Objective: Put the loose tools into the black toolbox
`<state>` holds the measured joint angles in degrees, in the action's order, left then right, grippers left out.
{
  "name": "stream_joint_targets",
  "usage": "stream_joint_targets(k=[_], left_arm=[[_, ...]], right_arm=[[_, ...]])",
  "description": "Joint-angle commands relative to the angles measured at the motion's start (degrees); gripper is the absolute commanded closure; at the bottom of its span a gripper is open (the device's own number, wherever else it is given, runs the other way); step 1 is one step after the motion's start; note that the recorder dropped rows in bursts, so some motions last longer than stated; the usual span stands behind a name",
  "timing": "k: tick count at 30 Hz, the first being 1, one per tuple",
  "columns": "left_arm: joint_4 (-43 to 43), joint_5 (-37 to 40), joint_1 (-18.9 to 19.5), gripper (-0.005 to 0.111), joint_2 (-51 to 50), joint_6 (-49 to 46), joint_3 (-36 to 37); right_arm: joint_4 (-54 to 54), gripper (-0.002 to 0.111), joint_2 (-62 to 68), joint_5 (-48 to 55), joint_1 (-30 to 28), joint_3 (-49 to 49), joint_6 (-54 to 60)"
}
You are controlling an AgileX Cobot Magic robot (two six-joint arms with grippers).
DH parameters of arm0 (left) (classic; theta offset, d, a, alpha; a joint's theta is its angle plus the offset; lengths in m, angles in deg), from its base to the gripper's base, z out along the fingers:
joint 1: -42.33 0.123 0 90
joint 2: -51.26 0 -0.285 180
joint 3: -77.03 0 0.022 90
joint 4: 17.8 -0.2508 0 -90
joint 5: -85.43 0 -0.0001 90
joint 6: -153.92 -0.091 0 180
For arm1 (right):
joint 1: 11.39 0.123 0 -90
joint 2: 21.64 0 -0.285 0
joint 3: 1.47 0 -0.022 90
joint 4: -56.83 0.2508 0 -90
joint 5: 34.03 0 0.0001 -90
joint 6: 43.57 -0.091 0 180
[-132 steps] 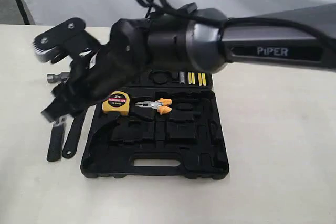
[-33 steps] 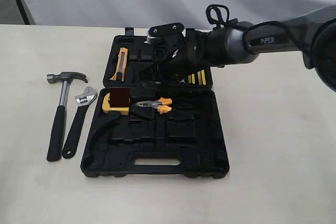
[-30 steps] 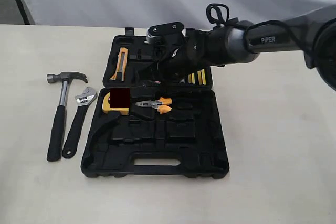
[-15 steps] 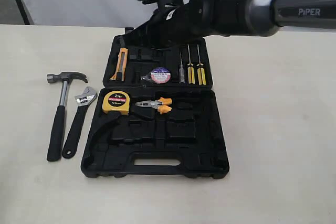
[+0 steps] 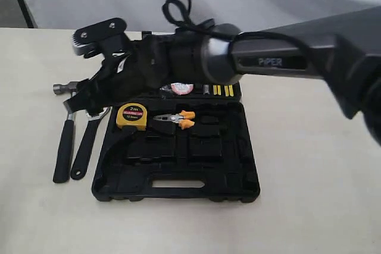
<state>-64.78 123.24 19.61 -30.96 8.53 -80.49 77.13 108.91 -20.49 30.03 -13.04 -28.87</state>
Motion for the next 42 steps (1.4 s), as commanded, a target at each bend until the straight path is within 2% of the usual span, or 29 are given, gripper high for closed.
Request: stream_joint_targets(k=[1, 11, 22, 24, 29, 32, 33, 42], left_arm=[[0.78, -0.97, 0.19, 0.105, 0.46, 0.59, 0.53], [0.78, -0.97, 0.19, 0.105, 0.46, 0.59, 0.53], [0.78, -0.97, 0.19, 0.105, 0.46, 0.59, 0.53], [0.78, -0.97, 0.19, 0.105, 0.46, 0.59, 0.53], [0.78, -0.97, 0.19, 0.105, 0.46, 0.59, 0.53], [0.78, -0.97, 0.19, 0.105, 0.46, 0.59, 0.53], [0.78, -0.97, 0.19, 0.105, 0.46, 0.59, 0.53], [0.78, -0.97, 0.19, 0.105, 0.46, 0.59, 0.53]], right_arm=[[-0.43, 0.043, 4.67, 3.09, 2.79, -6.65, 0.28], [-0.85, 0.043, 16.13, 6.86, 4.33, -18.99, 0.28], [-2.95, 0.044, 22.11, 10.88, 6.16, -26.24, 4.62], [-3.94, 0.052, 22.16, 11.65, 6.32, -26.54, 4.62], [-3.83, 0.088, 22.16, 12.03, 6.64, -26.54, 4.18], [-3.83, 0.106, 22.05, 12.38, 6.64, -26.54, 3.46], [-3.83, 0.109, 21.93, 12.67, 6.64, -26.54, 3.05], [-2.42, 0.109, 16.94, 23.57, 6.64, -26.54, 1.96]])
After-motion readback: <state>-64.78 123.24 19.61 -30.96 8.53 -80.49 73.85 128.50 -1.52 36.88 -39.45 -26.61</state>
